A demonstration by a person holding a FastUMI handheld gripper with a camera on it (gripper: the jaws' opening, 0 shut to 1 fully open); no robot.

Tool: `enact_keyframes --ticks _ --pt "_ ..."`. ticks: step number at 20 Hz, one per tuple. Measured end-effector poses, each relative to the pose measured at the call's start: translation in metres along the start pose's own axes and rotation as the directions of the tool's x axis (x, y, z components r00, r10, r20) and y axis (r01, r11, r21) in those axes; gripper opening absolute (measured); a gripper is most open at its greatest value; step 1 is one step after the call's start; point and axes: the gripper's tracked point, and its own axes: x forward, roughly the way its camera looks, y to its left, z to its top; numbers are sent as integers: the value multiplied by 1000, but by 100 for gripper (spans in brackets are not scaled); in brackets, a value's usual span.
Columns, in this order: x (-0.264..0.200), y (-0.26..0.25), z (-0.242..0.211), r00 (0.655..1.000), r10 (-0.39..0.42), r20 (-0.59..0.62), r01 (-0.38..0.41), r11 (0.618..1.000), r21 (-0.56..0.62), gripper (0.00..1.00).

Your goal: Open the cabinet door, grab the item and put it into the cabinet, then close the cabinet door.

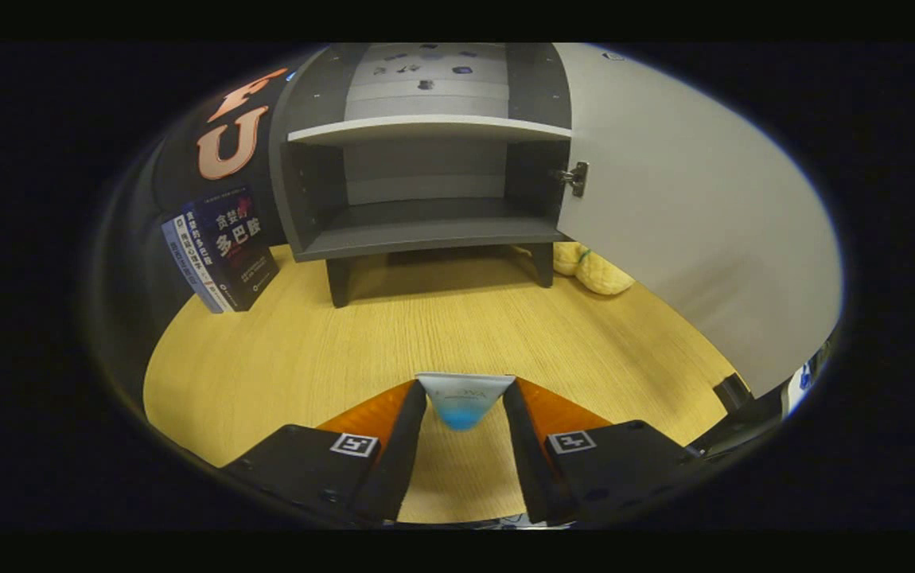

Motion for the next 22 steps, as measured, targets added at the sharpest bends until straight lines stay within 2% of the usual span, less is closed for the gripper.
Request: enact_keyframes --ticks 7,15,22 --pt "-41 14 80 996 68 63 -70 997 31 64" --pt "-88 41 205 978 135 160 -123 989 -85 63" --pt "-96 55 297 960 145 238 -116 984 -133 63"
